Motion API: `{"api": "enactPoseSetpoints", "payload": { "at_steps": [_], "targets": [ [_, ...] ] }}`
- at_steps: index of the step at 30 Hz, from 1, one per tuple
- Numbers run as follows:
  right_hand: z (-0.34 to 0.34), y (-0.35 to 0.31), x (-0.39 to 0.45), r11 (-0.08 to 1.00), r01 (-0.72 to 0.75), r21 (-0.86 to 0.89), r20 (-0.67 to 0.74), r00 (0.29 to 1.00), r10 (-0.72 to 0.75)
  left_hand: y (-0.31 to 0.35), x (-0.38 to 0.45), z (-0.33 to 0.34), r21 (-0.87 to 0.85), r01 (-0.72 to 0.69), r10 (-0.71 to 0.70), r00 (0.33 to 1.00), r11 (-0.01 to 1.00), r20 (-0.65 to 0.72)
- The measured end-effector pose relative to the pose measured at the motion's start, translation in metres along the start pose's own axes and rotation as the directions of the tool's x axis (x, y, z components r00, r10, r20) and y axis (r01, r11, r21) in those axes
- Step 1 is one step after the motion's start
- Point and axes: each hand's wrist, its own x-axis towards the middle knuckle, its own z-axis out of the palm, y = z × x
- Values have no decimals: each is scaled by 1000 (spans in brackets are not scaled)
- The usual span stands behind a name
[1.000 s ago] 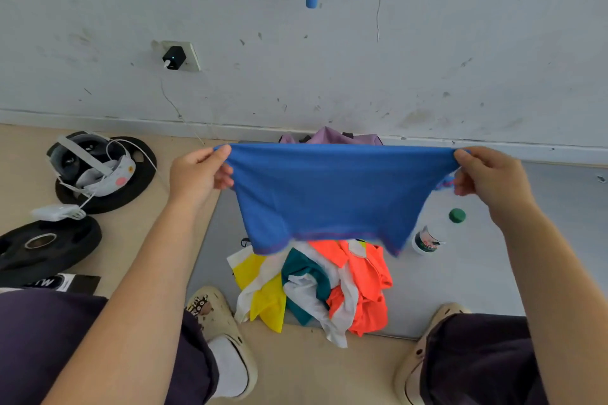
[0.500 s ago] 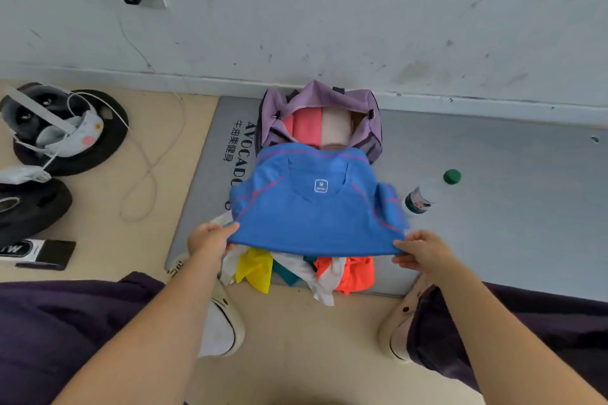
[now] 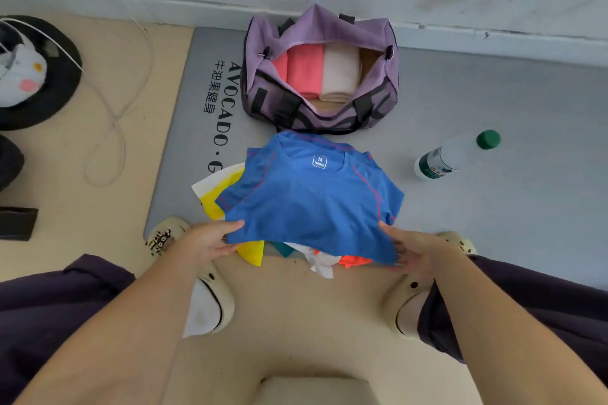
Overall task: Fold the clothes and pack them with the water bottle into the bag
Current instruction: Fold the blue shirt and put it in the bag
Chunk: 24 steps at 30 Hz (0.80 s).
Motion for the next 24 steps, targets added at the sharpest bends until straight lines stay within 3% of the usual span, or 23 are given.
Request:
{"api": "enactPoseSetpoints", "payload": {
  "at_steps": [3,8,10,12,13,16,17,19,24],
  "targets": [
    [12,-3,10,1000,11,-5,-37,999,-11,7,12,12,-86,-9,7,1000,996,-25],
    [34,-17,23,957,156,243,-112,985,-133,23,30,25,-122,-172,145,968,978,-204],
    [39,-21,22,963,194,189,-284,949,-136,28,29,28,-130,-200,165,957,971,-238],
    [37,-23,18,962,260,87,-499,847,-184,30,25,28,-83,-238,205,934,968,-294],
    [35,-22,15,947,315,66,-577,786,-221,29,22,25,-12,-281,257,894,960,-367],
    [33,-12,8,886,464,10,-688,646,-331,16,2,15,265,-357,444,692,896,-569],
    [35,-5,6,886,463,-30,-699,624,-350,7,-3,14,315,-344,467,650,884,-599],
    [39,13,8,912,394,-114,-711,609,-352,-17,-8,14,372,-264,450,642,890,-621],
    [39,49,18,955,84,-283,-627,738,-250,-52,-3,9,514,5,330,760,858,-559]
  ]
}}
